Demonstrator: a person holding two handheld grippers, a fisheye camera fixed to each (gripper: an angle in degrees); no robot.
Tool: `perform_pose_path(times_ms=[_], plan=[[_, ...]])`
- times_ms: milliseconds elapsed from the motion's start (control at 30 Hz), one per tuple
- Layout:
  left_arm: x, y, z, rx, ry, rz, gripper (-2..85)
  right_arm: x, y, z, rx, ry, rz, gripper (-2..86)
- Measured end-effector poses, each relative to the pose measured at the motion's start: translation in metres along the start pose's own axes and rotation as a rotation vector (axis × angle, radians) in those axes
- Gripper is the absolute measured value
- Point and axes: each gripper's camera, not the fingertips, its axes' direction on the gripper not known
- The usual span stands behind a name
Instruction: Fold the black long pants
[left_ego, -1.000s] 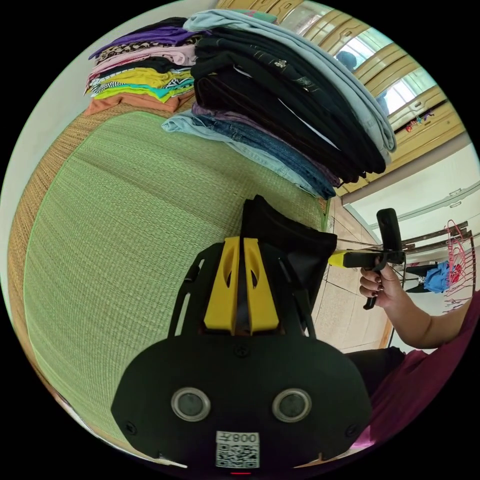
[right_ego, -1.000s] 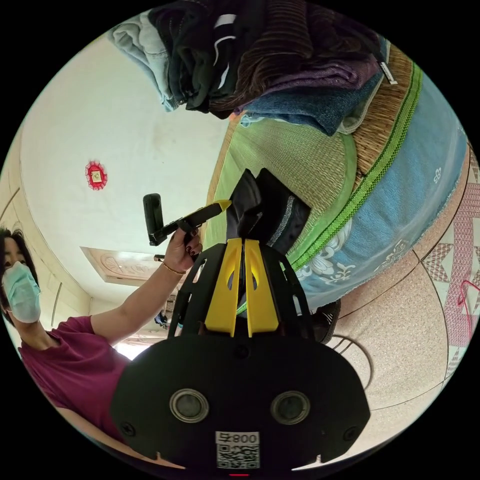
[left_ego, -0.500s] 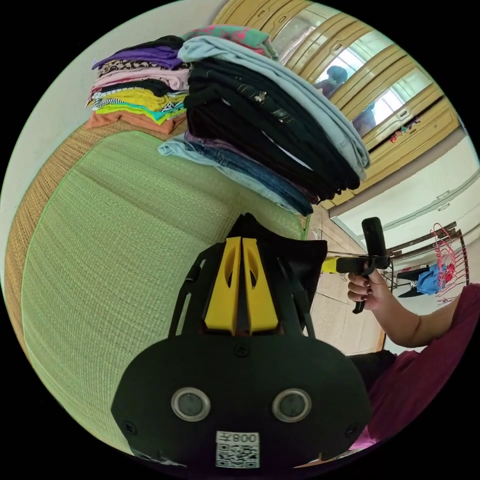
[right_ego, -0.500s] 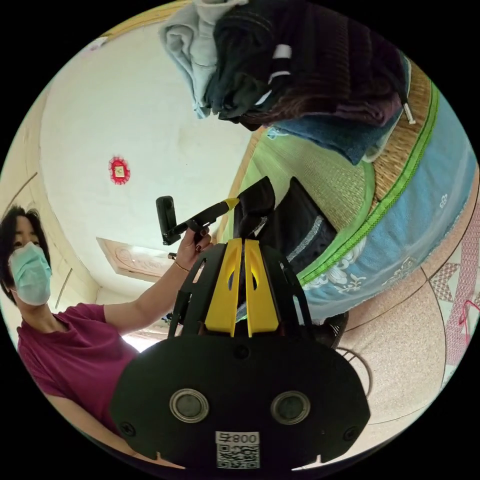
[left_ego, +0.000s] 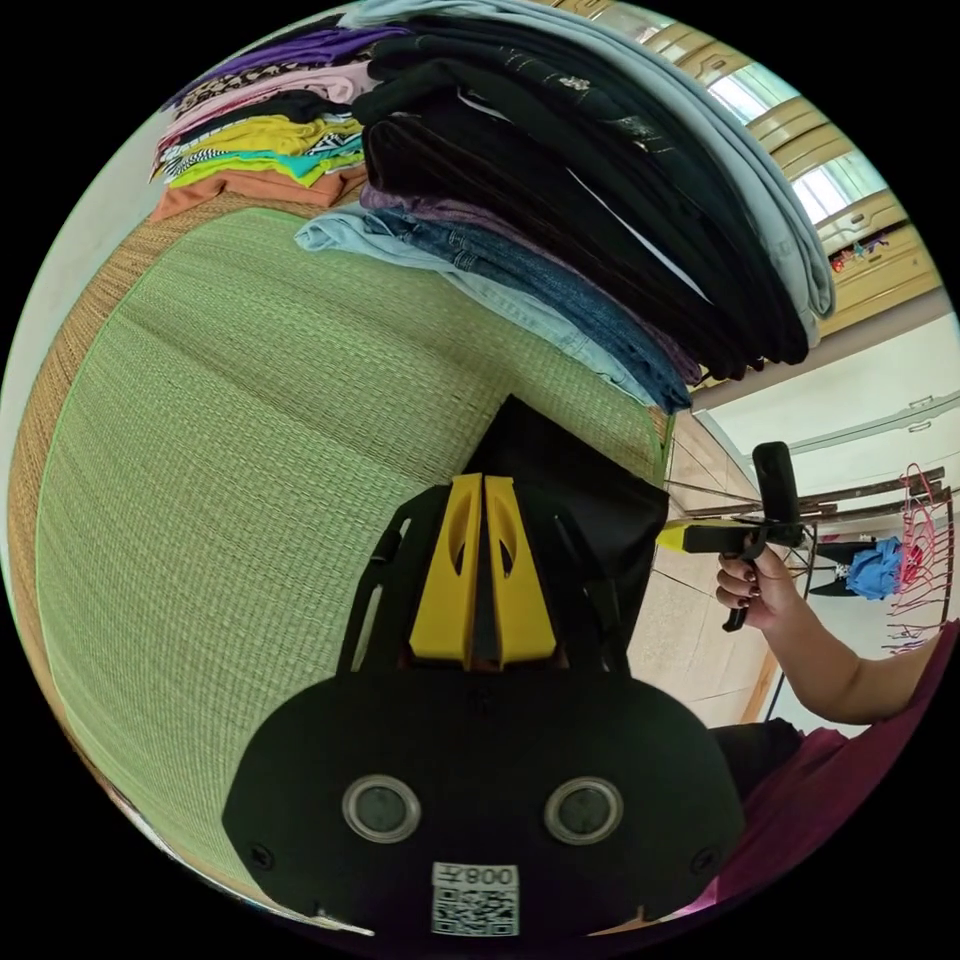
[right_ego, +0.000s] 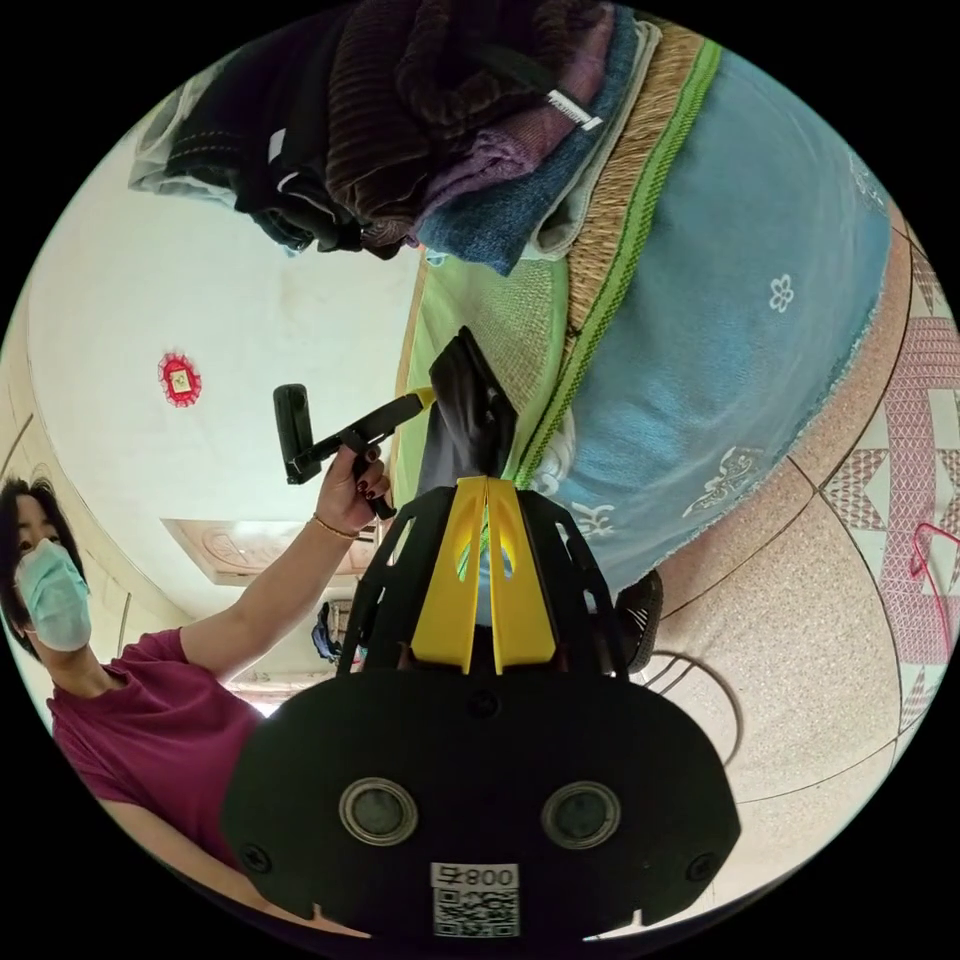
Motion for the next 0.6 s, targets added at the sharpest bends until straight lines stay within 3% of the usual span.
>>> perform_pose_path(times_ms=[267,433,600], plan=[[-0.016,0.009,-0.007,0.017,0.068,-0.029,1.9,-0.033,0.008,-0.012,0.065,0.041,-0.025,1.3],[-0.023,0.012,-0.023,0.045,0.104,-0.016,2.7,-0.091,0.002,-0.003,0.100,0.257,-0.169,7.0],[-0.029,0.015,-0.029,0.002,0.094,-0.013,0.9,-0.134,-0.001,0.026,0.043,0.418,-0.286,6.7]])
